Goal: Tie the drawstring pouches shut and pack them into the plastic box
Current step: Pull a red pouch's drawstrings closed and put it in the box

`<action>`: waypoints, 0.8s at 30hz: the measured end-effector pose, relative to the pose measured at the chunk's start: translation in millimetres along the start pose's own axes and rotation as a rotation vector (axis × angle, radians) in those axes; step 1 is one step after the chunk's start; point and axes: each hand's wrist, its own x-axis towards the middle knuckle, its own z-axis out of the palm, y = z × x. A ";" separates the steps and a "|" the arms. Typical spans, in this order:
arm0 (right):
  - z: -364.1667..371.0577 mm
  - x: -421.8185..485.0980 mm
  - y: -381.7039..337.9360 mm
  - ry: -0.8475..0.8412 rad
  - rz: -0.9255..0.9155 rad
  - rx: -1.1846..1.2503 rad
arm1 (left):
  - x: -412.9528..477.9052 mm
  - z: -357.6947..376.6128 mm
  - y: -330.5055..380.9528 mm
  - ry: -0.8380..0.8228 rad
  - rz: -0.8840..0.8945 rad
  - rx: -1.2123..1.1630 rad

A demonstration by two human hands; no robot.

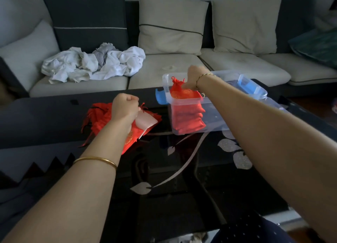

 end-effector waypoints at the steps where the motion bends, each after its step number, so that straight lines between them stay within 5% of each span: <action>1: -0.8 -3.6 -5.1 0.131 -0.026 0.083 | 0.1 -2.3 -4.2 0.030 -0.004 0.016; 4: 8.6 -27.8 -46.1 0.338 -0.230 0.222 | -2.2 -20.8 -26.8 0.135 -0.041 0.077; 7: 41.4 -51.5 -86.3 0.172 -0.362 0.316 | -3.1 -38.7 -52.0 0.193 -0.125 0.194; 11: 103.0 -57.5 -111.3 -0.056 -0.320 0.241 | -3.1 -56.9 -67.6 0.255 -0.278 0.262; 24: 157.7 -62.4 -122.8 -0.101 -0.186 0.154 | -0.6 -56.4 -82.0 0.112 -0.403 -0.001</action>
